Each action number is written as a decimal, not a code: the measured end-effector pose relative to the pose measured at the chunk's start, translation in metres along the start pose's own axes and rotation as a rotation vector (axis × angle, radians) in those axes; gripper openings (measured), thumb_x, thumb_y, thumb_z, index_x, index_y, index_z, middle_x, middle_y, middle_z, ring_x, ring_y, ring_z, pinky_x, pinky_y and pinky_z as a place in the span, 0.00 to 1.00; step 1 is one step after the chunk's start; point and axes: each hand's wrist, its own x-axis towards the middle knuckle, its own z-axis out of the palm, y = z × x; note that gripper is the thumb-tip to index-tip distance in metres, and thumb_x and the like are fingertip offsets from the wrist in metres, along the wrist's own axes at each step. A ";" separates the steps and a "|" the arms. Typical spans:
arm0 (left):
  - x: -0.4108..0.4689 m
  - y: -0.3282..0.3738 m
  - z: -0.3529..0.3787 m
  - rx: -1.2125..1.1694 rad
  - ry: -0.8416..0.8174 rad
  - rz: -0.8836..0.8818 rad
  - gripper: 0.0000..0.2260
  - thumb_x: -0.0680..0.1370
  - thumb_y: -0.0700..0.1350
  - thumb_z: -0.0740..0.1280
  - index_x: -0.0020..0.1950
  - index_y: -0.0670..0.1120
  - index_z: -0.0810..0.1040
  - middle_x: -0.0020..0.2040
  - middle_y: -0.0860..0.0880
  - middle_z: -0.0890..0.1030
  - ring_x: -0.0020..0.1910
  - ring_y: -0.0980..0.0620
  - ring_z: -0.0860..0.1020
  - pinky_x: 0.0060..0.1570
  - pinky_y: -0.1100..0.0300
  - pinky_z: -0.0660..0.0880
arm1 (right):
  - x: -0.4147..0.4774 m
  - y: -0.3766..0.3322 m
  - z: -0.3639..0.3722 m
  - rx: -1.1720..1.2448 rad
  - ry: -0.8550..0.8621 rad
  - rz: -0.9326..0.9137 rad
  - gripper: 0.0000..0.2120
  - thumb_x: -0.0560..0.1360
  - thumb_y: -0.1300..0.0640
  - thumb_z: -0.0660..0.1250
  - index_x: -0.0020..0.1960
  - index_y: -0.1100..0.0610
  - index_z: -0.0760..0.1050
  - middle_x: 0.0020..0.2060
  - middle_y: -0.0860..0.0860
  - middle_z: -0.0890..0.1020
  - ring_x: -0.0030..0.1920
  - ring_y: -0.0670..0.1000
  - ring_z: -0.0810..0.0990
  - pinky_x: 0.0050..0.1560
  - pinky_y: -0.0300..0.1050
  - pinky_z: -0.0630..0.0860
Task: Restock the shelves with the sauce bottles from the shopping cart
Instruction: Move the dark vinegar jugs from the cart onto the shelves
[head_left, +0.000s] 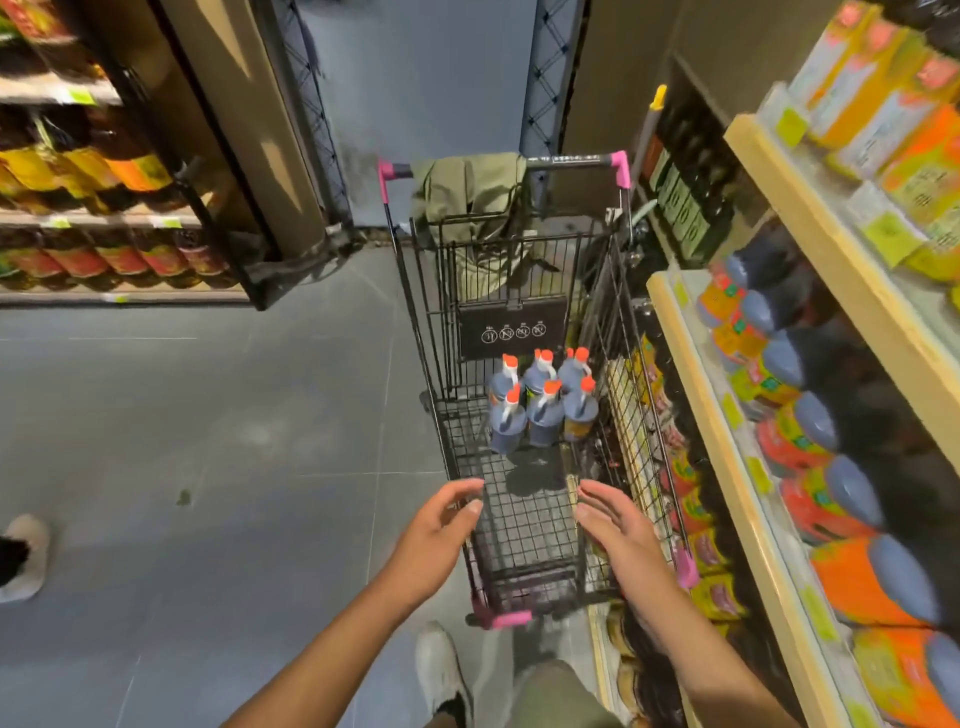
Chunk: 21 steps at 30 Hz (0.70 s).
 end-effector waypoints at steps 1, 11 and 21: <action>0.017 0.002 0.000 0.024 -0.005 -0.011 0.10 0.83 0.44 0.65 0.60 0.57 0.80 0.49 0.60 0.82 0.47 0.60 0.78 0.52 0.61 0.74 | 0.014 -0.002 0.003 0.002 -0.003 0.021 0.17 0.78 0.58 0.70 0.66 0.50 0.75 0.62 0.46 0.80 0.64 0.44 0.77 0.59 0.35 0.72; 0.174 -0.014 0.008 0.189 0.042 -0.120 0.13 0.81 0.45 0.67 0.54 0.65 0.77 0.47 0.55 0.81 0.39 0.54 0.77 0.43 0.57 0.76 | 0.178 0.031 0.020 -0.151 -0.109 0.236 0.16 0.78 0.64 0.69 0.65 0.59 0.74 0.53 0.50 0.79 0.57 0.51 0.77 0.62 0.44 0.75; 0.263 -0.064 0.044 -0.031 0.188 -0.421 0.10 0.83 0.40 0.64 0.63 0.48 0.78 0.56 0.54 0.79 0.44 0.62 0.76 0.45 0.69 0.71 | 0.308 0.092 0.040 -0.337 -0.050 0.319 0.12 0.74 0.57 0.74 0.49 0.65 0.78 0.41 0.56 0.82 0.44 0.55 0.82 0.47 0.48 0.77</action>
